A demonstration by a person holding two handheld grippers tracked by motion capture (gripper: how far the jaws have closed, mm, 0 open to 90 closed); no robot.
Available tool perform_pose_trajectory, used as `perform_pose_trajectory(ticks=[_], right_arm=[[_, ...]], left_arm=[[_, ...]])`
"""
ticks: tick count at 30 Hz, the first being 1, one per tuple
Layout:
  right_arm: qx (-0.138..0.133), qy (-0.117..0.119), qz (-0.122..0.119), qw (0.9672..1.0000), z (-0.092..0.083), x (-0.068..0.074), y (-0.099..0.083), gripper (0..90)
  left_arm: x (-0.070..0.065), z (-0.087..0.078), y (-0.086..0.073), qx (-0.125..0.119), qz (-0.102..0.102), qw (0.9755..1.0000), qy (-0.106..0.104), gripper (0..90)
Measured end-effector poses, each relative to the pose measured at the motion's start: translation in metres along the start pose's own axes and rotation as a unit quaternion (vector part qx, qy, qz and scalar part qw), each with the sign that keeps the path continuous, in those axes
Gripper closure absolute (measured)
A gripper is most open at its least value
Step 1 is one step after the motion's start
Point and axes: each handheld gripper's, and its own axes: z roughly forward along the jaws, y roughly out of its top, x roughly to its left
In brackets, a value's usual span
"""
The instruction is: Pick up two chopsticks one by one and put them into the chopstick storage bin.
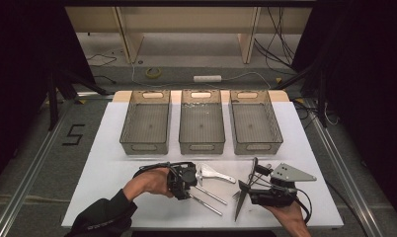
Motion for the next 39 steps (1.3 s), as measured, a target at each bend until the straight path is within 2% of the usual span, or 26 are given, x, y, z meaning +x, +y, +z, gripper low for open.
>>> perform_pose_trajectory(ticks=[9,12,14,19,25,27,35,39], right_arm=[[0.006,0.001,-0.004,1.0000,0.0005,0.0006,-0.0001,20.4],[0.007,0.001,-0.003,1.0000,0.0008,0.0009,-0.0001,20.5],[0.008,0.000,-0.004,1.0000,0.0011,0.0010,-0.0002,20.5],[0.010,0.001,-0.008,0.9999,0.0017,0.0012,-0.0002,20.7],[0.013,0.001,-0.009,0.9999,0.0024,0.0015,-0.0004,21.0],[0.015,0.000,-0.007,0.9999,0.0024,0.0017,-0.0004,21.0],[0.017,-0.001,-0.009,0.9998,0.0026,0.0016,-0.0003,21.1],[0.017,0.000,-0.010,0.9998,0.0027,0.0016,-0.0002,21.1]], left_arm=[[-0.0028,-0.0005,-0.0010,0.002,0.029,0.9996,-0.005,75.0],[-0.0041,-0.0001,-0.0012,0.001,0.029,0.9995,-0.008,76.7],[-0.0038,-0.0006,-0.0013,0.003,0.039,0.9992,-0.007,77.6],[-0.0050,-0.0001,-0.0017,0.001,0.040,0.9991,-0.011,79.9],[-0.0060,0.0000,-0.0021,-0.001,0.049,0.9987,-0.014,81.7],[-0.0061,-0.0004,-0.0020,0.003,0.058,0.9982,-0.014,83.7],[-0.0071,-0.0005,-0.0022,0.001,0.064,0.9978,-0.015,85.3],[-0.0072,-0.0006,-0.0023,0.000,0.059,0.9981,-0.015,85.5]])
